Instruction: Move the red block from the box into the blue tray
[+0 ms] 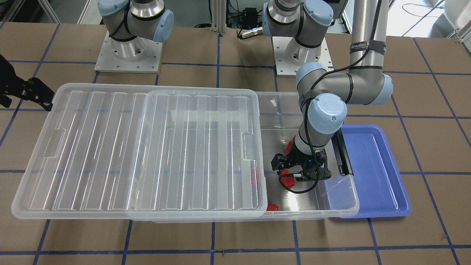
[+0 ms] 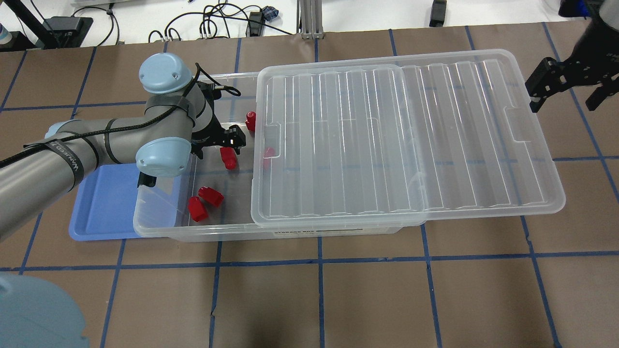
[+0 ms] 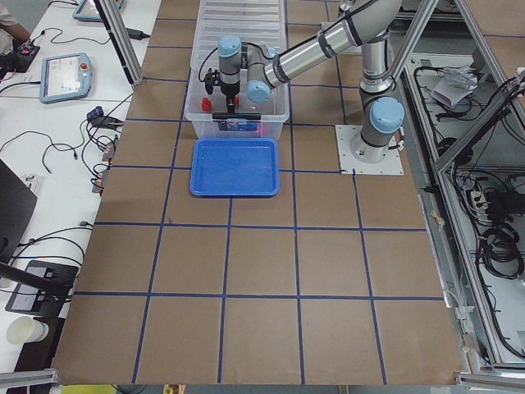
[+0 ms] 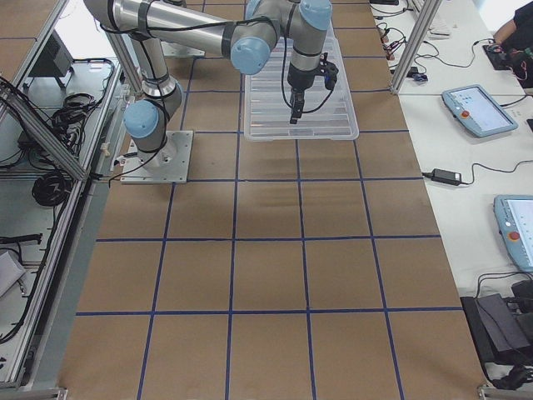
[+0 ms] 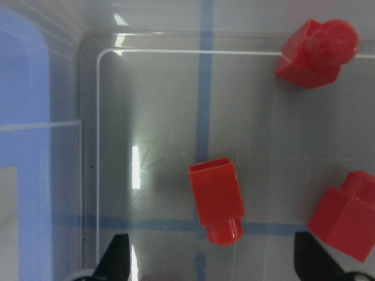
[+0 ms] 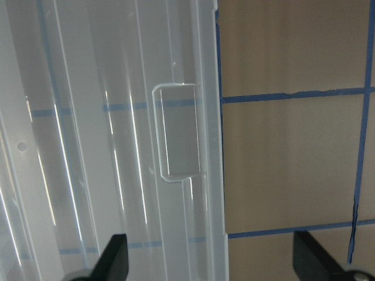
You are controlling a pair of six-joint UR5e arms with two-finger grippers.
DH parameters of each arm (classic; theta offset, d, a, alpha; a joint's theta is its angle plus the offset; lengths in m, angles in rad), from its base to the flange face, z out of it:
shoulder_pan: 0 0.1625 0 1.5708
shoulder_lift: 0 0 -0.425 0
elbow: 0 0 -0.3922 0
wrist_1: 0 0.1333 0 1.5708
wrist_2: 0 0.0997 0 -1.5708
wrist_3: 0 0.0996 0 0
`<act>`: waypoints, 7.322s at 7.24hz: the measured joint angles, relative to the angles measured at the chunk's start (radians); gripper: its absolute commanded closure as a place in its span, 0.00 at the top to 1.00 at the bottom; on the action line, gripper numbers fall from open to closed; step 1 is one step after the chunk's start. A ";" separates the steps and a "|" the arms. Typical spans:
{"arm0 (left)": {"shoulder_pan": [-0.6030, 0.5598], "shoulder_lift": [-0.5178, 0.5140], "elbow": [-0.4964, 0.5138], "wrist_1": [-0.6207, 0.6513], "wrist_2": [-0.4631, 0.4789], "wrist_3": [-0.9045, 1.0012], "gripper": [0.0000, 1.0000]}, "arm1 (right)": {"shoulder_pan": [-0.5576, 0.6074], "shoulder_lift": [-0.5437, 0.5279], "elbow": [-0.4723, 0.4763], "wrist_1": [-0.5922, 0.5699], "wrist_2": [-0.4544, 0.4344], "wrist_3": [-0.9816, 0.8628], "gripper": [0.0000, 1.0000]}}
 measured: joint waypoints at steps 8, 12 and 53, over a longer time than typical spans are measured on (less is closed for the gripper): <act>-0.004 -0.061 0.001 0.071 0.000 -0.059 0.00 | -0.011 -0.026 0.005 0.070 -0.007 0.003 1.00; -0.010 0.027 0.107 -0.142 0.005 -0.016 0.00 | -0.011 -0.025 0.004 0.025 0.000 -0.010 1.00; 0.040 0.312 0.455 -0.858 -0.003 0.180 1.00 | 0.186 0.151 0.105 -0.299 0.052 0.227 1.00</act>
